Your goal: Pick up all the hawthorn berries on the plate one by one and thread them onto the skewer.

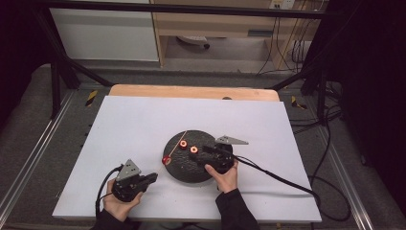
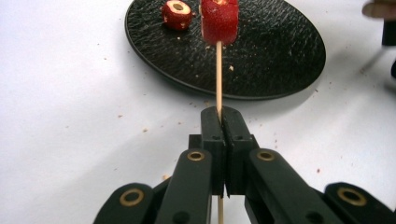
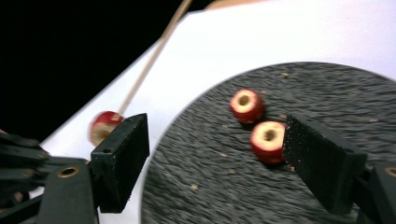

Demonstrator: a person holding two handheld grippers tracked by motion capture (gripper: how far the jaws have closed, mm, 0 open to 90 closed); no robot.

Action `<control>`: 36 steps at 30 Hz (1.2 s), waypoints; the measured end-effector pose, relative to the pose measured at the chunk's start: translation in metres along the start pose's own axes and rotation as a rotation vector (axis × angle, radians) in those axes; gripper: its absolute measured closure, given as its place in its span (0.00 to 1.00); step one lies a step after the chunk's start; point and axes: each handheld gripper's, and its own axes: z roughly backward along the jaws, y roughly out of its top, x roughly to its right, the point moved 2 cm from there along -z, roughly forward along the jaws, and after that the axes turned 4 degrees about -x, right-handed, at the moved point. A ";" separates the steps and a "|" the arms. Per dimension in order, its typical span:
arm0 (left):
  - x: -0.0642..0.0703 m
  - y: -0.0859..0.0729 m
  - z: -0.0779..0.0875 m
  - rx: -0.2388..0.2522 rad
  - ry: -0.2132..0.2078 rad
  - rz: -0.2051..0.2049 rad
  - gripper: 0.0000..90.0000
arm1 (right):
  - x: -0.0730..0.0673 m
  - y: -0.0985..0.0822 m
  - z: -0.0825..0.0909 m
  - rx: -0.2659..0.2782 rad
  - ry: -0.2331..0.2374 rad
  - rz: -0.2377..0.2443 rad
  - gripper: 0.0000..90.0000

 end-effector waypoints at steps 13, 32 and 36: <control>-0.004 -0.006 0.005 -0.030 0.015 -0.061 0.99 | 0.013 0.035 -0.004 -0.318 -0.140 0.190 0.29; -0.012 -0.007 0.005 -0.045 0.038 -0.046 0.99 | 0.008 0.062 -0.047 -0.661 -0.180 0.379 0.40; -0.011 -0.007 0.004 -0.047 0.039 -0.048 0.99 | 0.011 0.063 -0.056 -0.688 -0.173 0.394 0.42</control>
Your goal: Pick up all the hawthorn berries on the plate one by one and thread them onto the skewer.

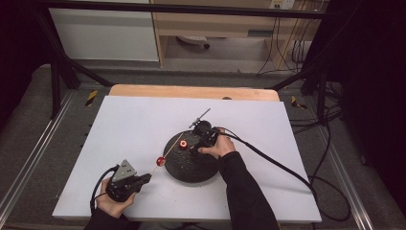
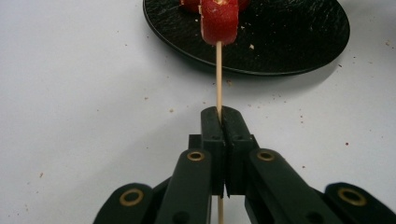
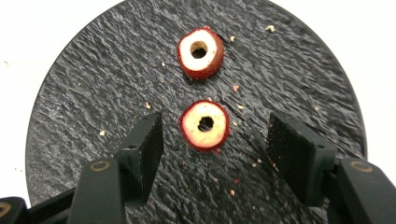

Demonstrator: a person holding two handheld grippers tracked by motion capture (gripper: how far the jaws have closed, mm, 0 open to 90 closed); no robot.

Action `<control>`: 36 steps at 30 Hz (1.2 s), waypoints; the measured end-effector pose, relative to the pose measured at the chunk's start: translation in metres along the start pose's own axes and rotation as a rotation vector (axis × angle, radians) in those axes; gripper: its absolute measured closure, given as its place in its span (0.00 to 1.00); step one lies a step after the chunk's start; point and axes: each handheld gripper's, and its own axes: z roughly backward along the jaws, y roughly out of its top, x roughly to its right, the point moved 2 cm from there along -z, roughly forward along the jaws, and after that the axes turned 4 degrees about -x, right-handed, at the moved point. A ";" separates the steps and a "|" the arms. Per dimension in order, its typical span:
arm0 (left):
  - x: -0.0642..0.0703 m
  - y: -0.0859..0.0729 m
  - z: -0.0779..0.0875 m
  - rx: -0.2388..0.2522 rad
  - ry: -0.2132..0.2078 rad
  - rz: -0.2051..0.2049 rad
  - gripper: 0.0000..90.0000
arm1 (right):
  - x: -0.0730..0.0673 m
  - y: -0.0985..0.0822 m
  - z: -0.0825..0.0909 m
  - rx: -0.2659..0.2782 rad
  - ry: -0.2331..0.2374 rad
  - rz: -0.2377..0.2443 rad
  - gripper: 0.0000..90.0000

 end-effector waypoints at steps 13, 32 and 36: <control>0.001 0.000 -0.001 -0.006 -0.001 -0.005 0.99 | 0.000 0.009 -0.013 -0.066 0.028 0.028 0.54; 0.001 0.000 -0.001 -0.005 0.000 -0.008 0.99 | 0.003 0.010 -0.017 -0.084 0.053 0.008 0.67; 0.001 0.000 -0.001 -0.006 0.001 -0.009 0.99 | 0.002 0.010 -0.013 -0.074 0.061 -0.006 0.67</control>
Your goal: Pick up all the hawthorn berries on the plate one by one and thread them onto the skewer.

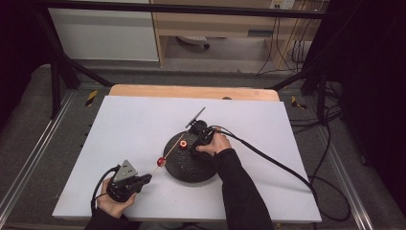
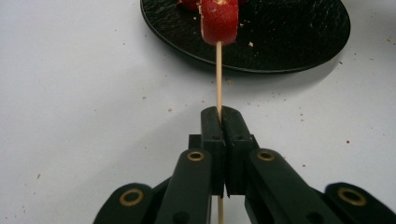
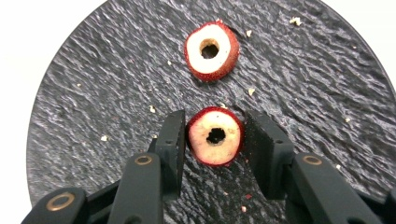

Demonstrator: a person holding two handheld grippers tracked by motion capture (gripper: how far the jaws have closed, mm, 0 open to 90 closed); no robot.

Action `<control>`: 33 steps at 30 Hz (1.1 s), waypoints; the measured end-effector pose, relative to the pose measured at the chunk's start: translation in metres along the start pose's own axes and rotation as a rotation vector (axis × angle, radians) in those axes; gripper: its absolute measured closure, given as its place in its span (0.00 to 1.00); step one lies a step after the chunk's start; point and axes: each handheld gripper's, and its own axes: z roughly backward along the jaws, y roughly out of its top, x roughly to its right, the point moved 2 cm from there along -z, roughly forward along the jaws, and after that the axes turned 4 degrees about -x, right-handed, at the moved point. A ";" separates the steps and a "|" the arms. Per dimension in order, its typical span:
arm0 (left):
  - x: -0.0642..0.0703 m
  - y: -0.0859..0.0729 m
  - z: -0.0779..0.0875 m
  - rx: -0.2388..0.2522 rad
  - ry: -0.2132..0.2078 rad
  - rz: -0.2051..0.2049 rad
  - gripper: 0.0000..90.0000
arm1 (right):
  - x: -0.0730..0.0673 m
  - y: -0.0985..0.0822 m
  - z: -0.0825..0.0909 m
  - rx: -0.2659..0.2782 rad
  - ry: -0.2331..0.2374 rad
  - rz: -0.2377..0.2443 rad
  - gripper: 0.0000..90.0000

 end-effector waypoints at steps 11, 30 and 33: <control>0.001 0.000 0.000 0.002 0.002 -0.002 0.98 | -0.006 -0.003 0.017 0.033 0.009 -0.064 0.67; 0.003 0.001 0.001 0.014 0.009 0.003 0.98 | -0.011 -0.031 0.039 0.290 0.070 -0.178 0.67; 0.003 0.001 0.001 0.015 0.009 0.005 0.98 | -0.013 -0.037 0.039 0.339 0.084 -0.197 0.67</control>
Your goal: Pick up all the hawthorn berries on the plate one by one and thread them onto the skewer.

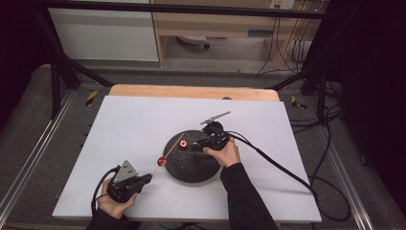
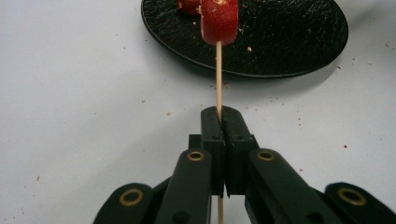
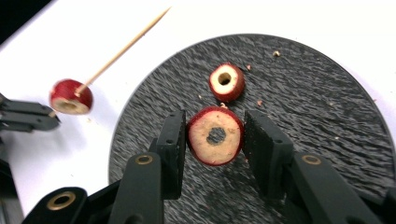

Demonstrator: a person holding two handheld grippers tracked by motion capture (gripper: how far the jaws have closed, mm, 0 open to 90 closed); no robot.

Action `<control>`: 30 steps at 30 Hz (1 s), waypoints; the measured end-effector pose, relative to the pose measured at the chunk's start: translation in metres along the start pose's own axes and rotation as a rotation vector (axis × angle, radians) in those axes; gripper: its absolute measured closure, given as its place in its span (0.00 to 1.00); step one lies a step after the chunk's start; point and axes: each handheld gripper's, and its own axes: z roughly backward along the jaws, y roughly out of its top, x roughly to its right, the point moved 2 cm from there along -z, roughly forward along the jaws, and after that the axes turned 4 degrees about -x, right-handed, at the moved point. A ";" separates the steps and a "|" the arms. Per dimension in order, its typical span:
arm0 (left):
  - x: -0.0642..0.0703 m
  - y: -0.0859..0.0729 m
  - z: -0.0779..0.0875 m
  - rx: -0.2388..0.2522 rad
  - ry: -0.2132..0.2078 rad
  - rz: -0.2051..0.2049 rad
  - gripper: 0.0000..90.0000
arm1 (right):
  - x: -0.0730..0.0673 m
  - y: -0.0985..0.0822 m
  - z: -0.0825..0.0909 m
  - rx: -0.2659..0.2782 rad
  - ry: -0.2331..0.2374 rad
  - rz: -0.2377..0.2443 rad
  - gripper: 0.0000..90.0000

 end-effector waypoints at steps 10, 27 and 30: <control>0.001 0.000 0.000 0.009 0.000 0.009 0.98 | -0.003 -0.018 0.006 0.197 0.075 -0.080 0.67; 0.004 0.001 0.001 0.042 0.007 0.039 0.98 | -0.006 -0.037 0.010 0.538 0.164 -0.240 0.68; 0.005 0.001 0.001 0.050 0.008 0.049 0.98 | -0.007 -0.038 0.010 0.597 0.167 -0.256 0.68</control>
